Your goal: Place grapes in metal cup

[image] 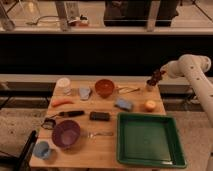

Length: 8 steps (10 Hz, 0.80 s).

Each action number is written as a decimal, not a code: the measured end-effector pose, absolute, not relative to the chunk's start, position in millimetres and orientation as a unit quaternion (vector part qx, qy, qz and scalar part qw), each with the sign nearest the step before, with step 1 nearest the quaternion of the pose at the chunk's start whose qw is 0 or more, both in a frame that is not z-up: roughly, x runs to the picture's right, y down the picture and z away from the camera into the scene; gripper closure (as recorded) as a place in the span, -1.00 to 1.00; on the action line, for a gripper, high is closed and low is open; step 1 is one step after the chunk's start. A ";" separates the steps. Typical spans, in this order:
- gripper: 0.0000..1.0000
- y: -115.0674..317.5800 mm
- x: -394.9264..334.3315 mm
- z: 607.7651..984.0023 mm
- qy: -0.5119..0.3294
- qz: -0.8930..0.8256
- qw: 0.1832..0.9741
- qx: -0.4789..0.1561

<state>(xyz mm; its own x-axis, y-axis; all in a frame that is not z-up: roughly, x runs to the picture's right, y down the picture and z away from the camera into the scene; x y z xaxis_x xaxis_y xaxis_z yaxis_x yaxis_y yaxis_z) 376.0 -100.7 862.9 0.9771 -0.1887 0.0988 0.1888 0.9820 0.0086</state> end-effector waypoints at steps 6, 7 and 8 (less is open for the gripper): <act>1.00 -87.4 360.1 893.2 -0.076 -0.100 0.991 -0.032; 1.00 -88.1 360.7 897.1 -0.077 -0.101 0.991 -0.035; 1.00 -90.3 361.3 900.2 -0.077 -0.104 0.991 -0.038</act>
<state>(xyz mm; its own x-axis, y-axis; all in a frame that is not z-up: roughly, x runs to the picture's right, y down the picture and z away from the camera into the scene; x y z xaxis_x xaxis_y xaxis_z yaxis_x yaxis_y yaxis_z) 361.3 -90.3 900.2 0.9667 -0.1999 0.1596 0.2114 0.9756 -0.0585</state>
